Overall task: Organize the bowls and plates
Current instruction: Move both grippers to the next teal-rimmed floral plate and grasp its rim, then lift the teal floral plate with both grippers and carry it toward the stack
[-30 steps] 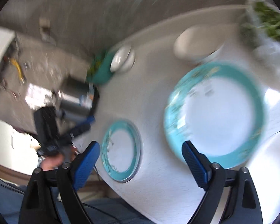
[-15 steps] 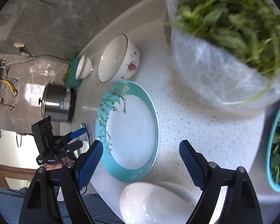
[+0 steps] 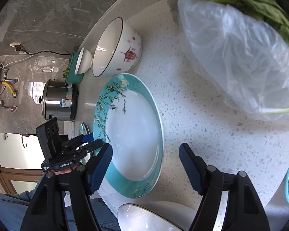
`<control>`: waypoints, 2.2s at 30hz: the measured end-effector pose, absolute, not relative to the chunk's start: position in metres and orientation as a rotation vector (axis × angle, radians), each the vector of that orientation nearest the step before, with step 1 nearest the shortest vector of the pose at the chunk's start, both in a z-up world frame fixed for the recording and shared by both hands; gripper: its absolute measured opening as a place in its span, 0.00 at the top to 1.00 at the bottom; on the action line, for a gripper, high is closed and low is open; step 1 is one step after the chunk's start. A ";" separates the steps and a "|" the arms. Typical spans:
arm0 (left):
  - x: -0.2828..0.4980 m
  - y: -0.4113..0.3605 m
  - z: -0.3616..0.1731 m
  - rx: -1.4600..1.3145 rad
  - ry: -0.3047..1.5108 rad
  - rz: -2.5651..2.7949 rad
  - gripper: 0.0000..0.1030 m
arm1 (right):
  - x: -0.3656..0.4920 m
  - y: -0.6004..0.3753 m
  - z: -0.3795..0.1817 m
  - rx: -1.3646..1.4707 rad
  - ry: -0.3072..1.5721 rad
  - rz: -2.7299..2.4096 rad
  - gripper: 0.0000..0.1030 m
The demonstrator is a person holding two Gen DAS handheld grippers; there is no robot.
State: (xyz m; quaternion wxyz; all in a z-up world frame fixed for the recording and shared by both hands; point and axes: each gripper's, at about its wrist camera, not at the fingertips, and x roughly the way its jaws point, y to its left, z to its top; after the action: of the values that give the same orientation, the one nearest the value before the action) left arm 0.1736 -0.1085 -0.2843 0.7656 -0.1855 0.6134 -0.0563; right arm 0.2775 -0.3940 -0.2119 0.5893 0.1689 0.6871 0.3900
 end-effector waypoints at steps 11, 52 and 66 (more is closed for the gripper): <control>0.179 -0.114 -0.288 -0.395 1.341 -0.158 0.84 | 0.276 -0.377 -0.223 0.361 1.645 0.890 0.50; 0.134 -0.079 -0.219 -0.401 1.231 -0.132 0.87 | 0.251 -0.352 -0.176 0.285 1.552 0.846 0.86; 0.060 0.005 -0.149 -0.405 1.094 -0.020 0.87 | 0.210 -0.260 -0.119 0.195 1.432 1.003 0.86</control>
State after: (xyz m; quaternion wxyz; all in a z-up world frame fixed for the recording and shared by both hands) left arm 0.0597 0.0055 -0.1487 0.8348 -0.1910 0.5163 -0.0093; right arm 0.2096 -0.2598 -0.1195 0.6374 0.0854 0.6273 0.4392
